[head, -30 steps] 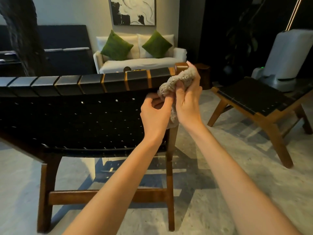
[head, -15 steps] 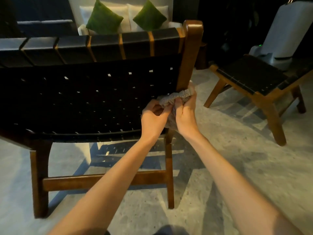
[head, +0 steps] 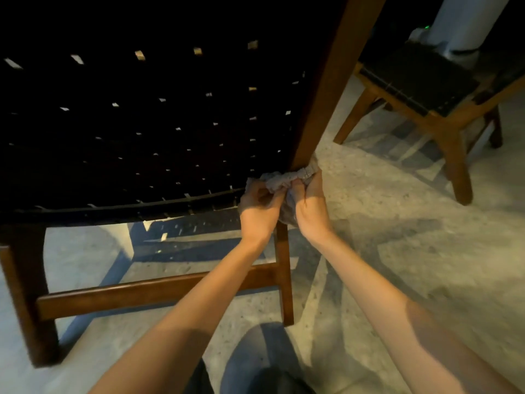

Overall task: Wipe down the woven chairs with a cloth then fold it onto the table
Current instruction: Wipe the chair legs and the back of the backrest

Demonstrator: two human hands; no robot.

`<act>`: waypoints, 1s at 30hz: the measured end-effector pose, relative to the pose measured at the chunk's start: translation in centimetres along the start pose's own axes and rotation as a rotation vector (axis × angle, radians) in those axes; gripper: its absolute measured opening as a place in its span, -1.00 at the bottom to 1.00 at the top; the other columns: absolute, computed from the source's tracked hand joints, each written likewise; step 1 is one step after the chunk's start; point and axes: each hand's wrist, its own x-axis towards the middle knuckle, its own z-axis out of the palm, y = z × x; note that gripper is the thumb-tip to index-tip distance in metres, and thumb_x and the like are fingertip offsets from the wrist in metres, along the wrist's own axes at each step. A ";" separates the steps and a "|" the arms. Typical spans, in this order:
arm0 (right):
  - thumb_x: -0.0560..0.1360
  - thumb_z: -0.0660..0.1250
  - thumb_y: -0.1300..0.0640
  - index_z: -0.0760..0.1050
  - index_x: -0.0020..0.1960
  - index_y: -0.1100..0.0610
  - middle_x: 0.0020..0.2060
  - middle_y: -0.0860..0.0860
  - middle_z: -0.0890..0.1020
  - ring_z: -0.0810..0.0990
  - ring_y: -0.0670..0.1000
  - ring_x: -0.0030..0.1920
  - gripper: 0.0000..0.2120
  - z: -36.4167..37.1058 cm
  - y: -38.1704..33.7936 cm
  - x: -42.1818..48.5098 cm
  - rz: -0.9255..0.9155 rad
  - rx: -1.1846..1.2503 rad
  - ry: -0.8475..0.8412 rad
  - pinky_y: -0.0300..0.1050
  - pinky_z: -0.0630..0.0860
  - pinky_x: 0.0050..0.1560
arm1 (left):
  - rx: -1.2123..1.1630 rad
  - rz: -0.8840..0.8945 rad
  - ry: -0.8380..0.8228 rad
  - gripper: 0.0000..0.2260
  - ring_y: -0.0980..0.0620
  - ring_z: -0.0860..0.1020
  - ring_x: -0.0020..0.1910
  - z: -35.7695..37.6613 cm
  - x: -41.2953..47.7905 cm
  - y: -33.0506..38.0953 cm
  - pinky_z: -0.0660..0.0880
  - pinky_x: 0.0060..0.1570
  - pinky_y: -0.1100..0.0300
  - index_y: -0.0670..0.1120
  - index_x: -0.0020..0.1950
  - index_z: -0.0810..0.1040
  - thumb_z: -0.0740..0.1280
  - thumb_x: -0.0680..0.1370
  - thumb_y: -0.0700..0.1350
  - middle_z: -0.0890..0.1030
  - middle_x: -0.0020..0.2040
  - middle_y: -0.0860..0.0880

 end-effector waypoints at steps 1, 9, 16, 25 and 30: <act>0.56 0.13 0.06 0.31 0.16 0.06 -0.10 -0.14 0.47 0.48 -0.19 -0.08 -0.81 -0.1 0.6 -0.2 0.015 -0.018 -0.020 -0.21 0.42 0.03 | 0.012 0.005 0.017 -0.94 0.22 0.54 -0.20 0.2 -0.2 -0.6 0.44 -0.16 0.49 -0.16 -0.06 0.53 0.39 0.50 -0.25 0.60 -0.13 -0.07; 0.63 0.11 0.19 0.39 -0.07 0.02 -0.21 -0.11 0.44 0.43 -0.25 -0.19 -0.85 -1.4 3.6 -0.3 -0.012 -0.251 -0.098 -0.47 0.30 -0.19 | 0.020 -0.010 0.133 -0.96 0.34 0.55 -0.25 2.1 -1.8 -3.6 0.45 -0.21 0.46 -0.10 -0.13 0.58 0.40 0.50 -0.21 0.57 -0.26 0.16; 0.65 0.08 0.14 0.46 -0.06 0.19 -0.15 0.17 0.47 0.43 0.06 -0.13 -0.77 -1.5 7.8 -0.4 0.242 -0.357 -0.251 -0.32 0.25 -0.30 | 0.089 -0.293 0.029 -0.87 0.19 0.55 -0.28 3.6 -1.9 -7.3 0.48 -0.22 0.28 -0.19 0.00 0.55 0.24 0.60 -0.16 0.59 -0.22 -0.03; 0.65 0.09 0.06 0.49 -0.11 0.12 -0.24 0.07 0.56 0.50 0.03 -0.20 -0.72 -1.0 11.3 -0.3 0.359 -0.414 -0.312 -0.13 0.24 -0.30 | 0.237 -0.394 -0.218 -0.77 0.05 0.54 0.00 4.1 -0.3 -10.6 0.44 -0.13 0.39 -0.14 0.23 0.46 0.10 0.66 -0.15 0.56 0.05 -0.07; 0.62 0.15 0.06 0.43 -0.23 0.05 -0.39 -0.09 0.45 0.41 -0.16 -0.36 -0.73 -1.0 12.5 -0.6 0.390 -0.417 -0.275 -0.23 0.26 -0.41 | 0.228 -0.363 -0.200 -0.81 0.14 0.56 -0.05 3.8 -0.7 -11.6 0.48 -0.07 0.34 -0.10 0.18 0.52 0.18 0.63 -0.12 0.60 0.03 -0.03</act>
